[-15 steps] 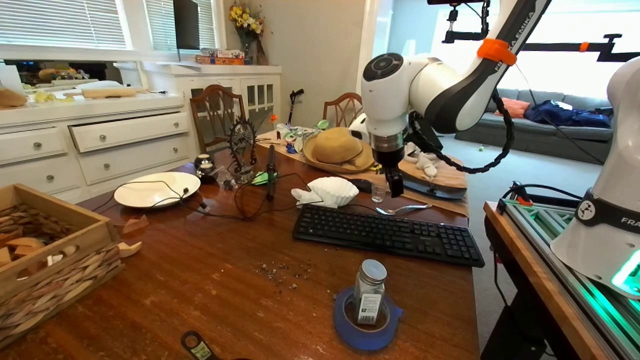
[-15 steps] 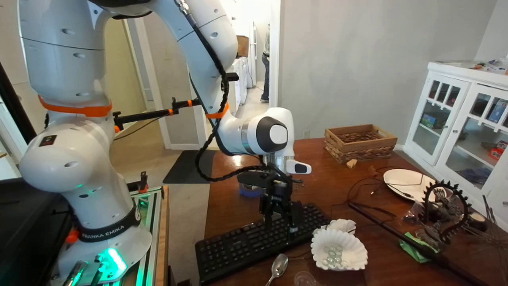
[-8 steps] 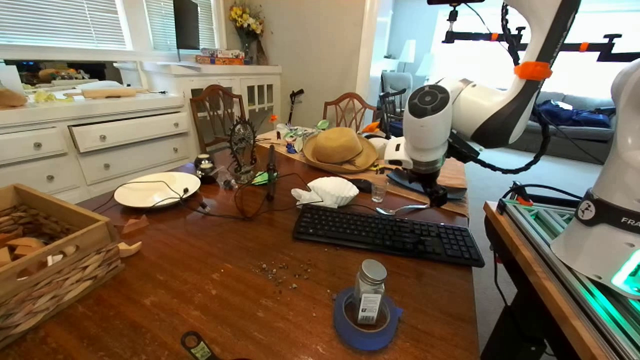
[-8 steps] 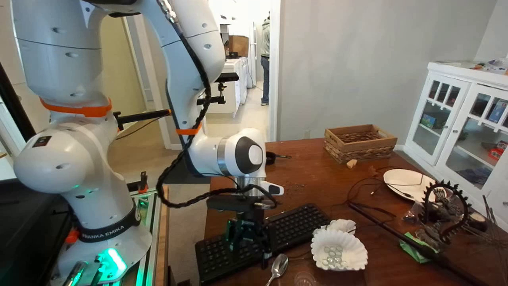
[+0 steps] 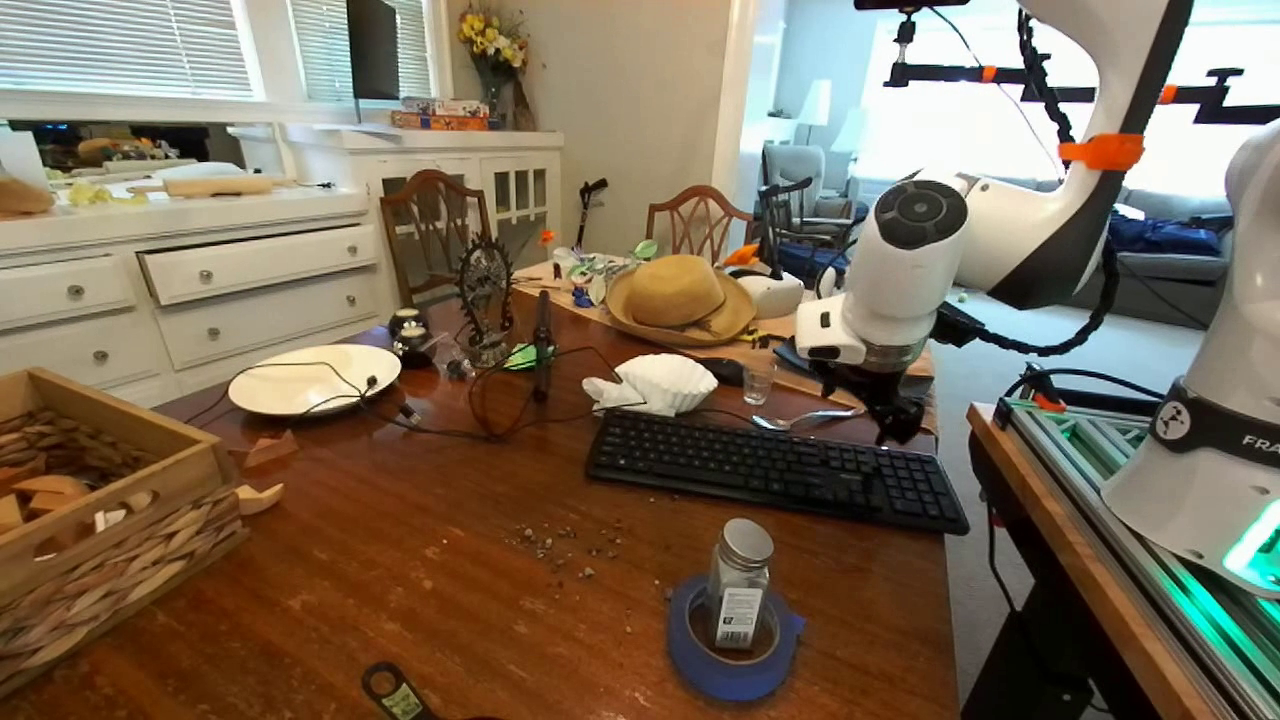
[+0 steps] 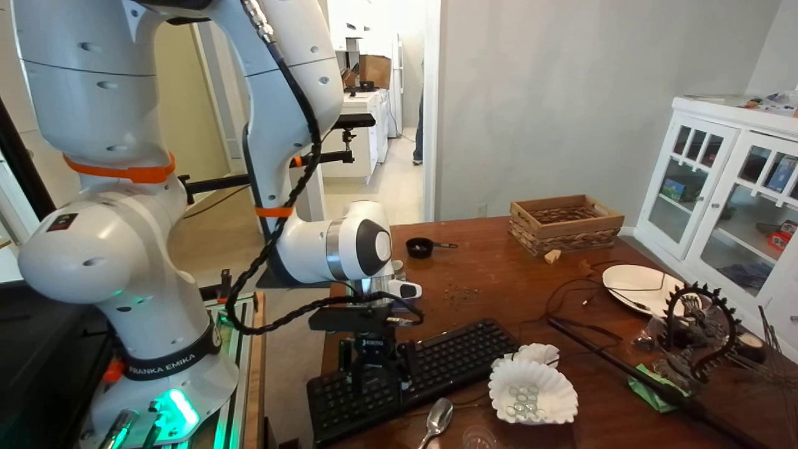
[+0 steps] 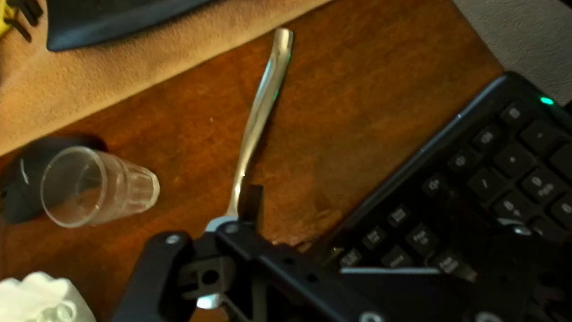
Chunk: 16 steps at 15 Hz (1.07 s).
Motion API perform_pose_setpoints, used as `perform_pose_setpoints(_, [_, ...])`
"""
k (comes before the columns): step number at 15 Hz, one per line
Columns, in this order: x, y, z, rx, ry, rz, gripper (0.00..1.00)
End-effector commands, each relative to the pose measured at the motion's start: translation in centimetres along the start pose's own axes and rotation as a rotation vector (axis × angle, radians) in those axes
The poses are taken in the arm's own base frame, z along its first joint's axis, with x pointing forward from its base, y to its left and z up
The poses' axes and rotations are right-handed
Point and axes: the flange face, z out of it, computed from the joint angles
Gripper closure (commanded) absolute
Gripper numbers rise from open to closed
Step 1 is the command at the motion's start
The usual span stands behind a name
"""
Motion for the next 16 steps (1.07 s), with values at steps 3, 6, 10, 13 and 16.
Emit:
perform_pose_setpoints(3, [3.5, -4.3, -1.2, -0.009, 0.095, -0.041, 0.0])
perform_pose_setpoints(6, [3.9, -4.8, -1.4, -0.015, 0.099, -0.001, 0.0])
perform_pose_setpoints(10, [4.0, -4.9, -1.4, -0.022, 0.09, 0.053, 0.0])
perform_pose_setpoints(13, [4.0, -5.3, -1.0, -0.015, 0.066, 0.086, 0.0])
perform_pose_setpoints(16, [4.7, -6.5, -1.0, 0.021, 0.081, 0.132, 0.0])
